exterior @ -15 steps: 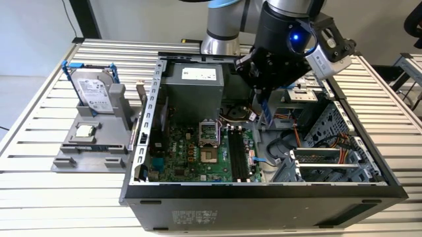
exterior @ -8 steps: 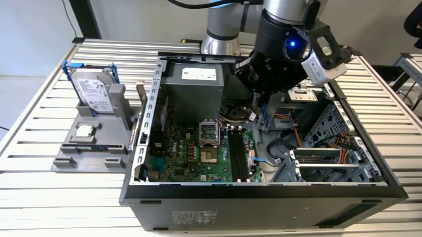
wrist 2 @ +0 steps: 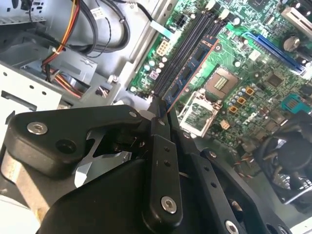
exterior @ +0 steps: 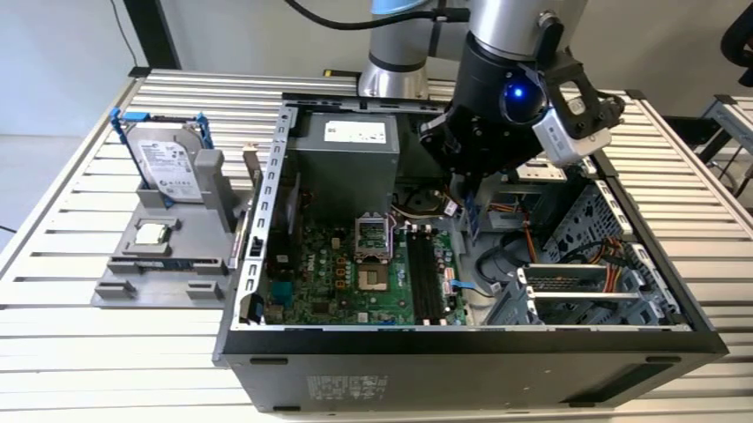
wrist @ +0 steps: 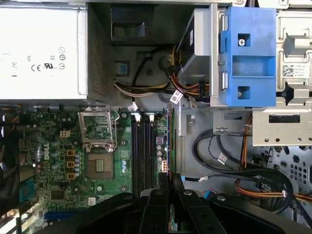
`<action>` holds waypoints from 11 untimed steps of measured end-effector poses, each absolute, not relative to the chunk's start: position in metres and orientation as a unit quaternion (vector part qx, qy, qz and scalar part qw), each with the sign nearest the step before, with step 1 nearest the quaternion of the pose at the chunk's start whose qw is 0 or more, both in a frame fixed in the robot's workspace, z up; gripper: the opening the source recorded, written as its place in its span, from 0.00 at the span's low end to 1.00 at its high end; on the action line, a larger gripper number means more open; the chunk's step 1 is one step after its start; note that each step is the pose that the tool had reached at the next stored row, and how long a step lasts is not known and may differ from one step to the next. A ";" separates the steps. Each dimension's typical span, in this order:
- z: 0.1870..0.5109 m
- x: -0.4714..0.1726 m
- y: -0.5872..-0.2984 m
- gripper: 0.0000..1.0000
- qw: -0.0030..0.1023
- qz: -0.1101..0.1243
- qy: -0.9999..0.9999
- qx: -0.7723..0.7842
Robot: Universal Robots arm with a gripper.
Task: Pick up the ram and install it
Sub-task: 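Insert the ram into the slot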
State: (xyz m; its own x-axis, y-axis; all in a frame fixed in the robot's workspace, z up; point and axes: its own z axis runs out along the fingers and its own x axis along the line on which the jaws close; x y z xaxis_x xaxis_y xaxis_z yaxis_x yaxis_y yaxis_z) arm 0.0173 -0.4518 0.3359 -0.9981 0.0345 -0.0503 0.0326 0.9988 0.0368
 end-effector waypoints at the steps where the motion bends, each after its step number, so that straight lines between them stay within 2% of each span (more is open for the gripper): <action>1: 0.334 0.017 -0.452 0.00 0.026 0.018 0.999 0.017; 11: 0.316 0.018 -0.452 0.00 0.027 0.017 0.999 0.018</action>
